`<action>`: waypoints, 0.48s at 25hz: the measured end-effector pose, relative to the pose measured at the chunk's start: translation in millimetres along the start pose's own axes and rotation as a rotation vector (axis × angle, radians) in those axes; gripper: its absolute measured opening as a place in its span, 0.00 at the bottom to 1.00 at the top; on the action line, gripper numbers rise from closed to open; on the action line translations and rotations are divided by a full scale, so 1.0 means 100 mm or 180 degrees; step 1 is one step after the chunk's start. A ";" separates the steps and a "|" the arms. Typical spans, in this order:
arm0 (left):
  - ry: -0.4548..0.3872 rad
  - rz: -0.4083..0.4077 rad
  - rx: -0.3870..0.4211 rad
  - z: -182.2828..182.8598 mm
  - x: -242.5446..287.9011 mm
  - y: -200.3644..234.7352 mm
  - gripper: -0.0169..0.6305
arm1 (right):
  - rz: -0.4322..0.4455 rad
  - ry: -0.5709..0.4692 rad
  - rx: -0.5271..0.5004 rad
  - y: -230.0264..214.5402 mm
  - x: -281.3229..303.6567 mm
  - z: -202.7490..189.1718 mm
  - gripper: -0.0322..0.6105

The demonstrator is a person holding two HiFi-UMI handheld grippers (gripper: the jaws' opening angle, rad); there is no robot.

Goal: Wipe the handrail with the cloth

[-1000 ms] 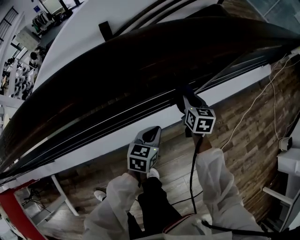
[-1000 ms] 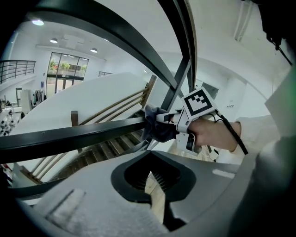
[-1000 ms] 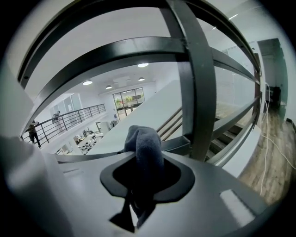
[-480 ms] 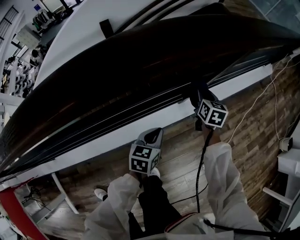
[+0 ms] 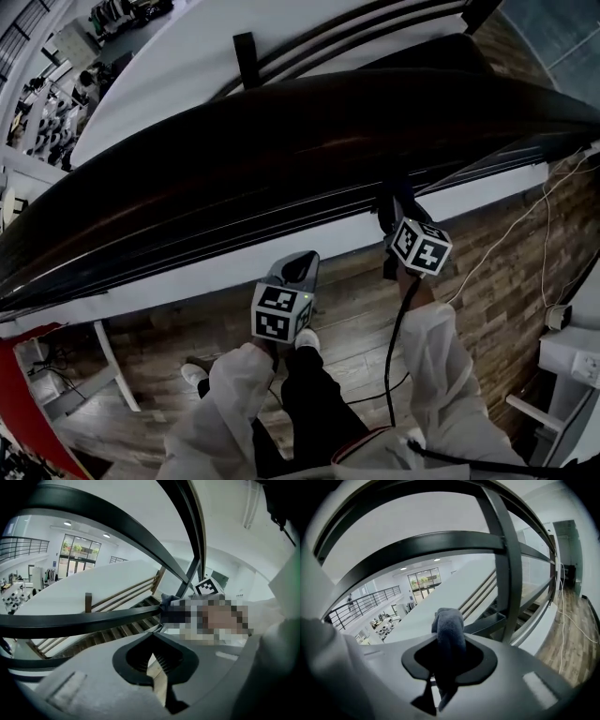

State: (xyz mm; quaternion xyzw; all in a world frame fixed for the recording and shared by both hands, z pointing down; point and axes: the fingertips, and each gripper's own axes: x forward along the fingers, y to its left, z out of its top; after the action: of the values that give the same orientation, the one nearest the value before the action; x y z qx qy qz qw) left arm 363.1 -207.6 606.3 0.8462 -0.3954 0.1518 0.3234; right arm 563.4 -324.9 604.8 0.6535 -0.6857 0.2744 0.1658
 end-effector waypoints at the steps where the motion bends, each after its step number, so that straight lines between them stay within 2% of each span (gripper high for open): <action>1: -0.0021 0.0033 -0.0023 -0.01 -0.11 0.07 0.03 | 0.0063 0.0009 -0.0033 0.19 -0.03 -0.03 0.18; 5: -0.0072 0.0174 -0.0159 -0.15 -0.65 0.41 0.03 | 0.0361 0.0107 -0.0186 1.09 -0.19 -0.25 0.17; 12: -0.0163 0.0512 -0.0436 -0.56 -1.88 1.24 0.03 | 0.0921 0.0433 -0.0556 2.93 -0.39 -0.96 0.17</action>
State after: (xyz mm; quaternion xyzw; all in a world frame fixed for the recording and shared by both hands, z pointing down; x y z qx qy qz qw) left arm 147.5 -121.8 604.6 0.7913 -0.4796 0.1282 0.3571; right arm 265.5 -238.2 611.5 0.5111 -0.7809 0.2784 0.2267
